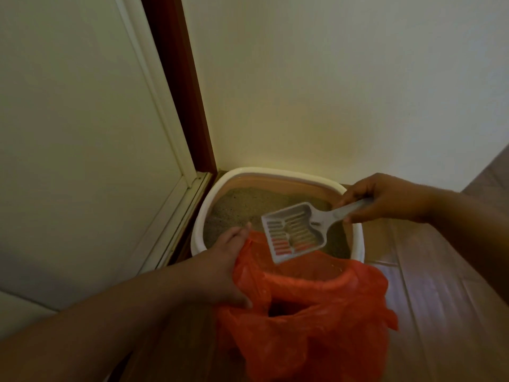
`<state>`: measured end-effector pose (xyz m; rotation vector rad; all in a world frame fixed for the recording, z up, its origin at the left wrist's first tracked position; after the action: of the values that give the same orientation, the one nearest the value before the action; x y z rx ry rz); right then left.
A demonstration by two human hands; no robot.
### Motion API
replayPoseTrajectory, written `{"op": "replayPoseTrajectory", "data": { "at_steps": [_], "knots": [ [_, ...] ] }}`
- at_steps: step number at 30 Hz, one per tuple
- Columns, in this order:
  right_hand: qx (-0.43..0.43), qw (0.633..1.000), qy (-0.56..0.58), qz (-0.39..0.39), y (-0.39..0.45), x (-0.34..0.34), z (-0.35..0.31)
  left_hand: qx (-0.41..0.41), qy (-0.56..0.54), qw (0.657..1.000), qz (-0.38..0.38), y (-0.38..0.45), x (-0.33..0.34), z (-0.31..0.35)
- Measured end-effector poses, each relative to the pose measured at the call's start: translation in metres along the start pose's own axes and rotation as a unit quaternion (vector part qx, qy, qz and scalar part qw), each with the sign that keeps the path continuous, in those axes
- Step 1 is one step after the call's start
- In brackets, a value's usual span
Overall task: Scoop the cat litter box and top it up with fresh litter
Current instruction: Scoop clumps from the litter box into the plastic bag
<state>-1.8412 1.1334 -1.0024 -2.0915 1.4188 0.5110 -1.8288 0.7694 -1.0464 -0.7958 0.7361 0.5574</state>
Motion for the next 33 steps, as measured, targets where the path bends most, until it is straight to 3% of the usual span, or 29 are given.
{"op": "replayPoseTrajectory", "data": {
  "at_steps": [4, 10, 18, 27, 33],
  "knots": [
    [-0.005, 0.982, -0.161, -0.095, 0.005, 0.006, -0.024, -0.004, 0.001, 1.0, 0.002, -0.004, -0.001, 0.002],
    [-0.033, 0.953, -0.271, -0.134, 0.014, 0.022, -0.044, -0.009, 0.003, 1.0, 0.01, -0.006, -0.002, 0.001],
    [-0.062, 0.958, -0.25, -0.126, 0.013, 0.021, -0.046, 0.003, -0.006, 1.0, 0.018, -0.004, -0.002, 0.003],
    [-0.031, 0.97, -0.218, -0.106, 0.006, -0.004, -0.037, 0.015, -0.02, 0.999, 0.028, -0.003, -0.005, 0.004],
    [0.026, 0.981, -0.192, -0.013, 0.009, -0.021, -0.009, 0.021, -0.043, 0.995, -0.091, -0.007, -0.001, 0.001]
  ]
}}
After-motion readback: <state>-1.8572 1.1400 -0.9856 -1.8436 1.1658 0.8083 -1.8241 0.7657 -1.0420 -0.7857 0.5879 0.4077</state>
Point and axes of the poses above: each hand's wrist, its own y-axis towards the middle knuckle, its own x-axis out of the palm, z = x × y, the point moved 1 cm from there along y, towards the middle knuckle, and after that the axes turned 1 degree about y, right-handed, at the moved point
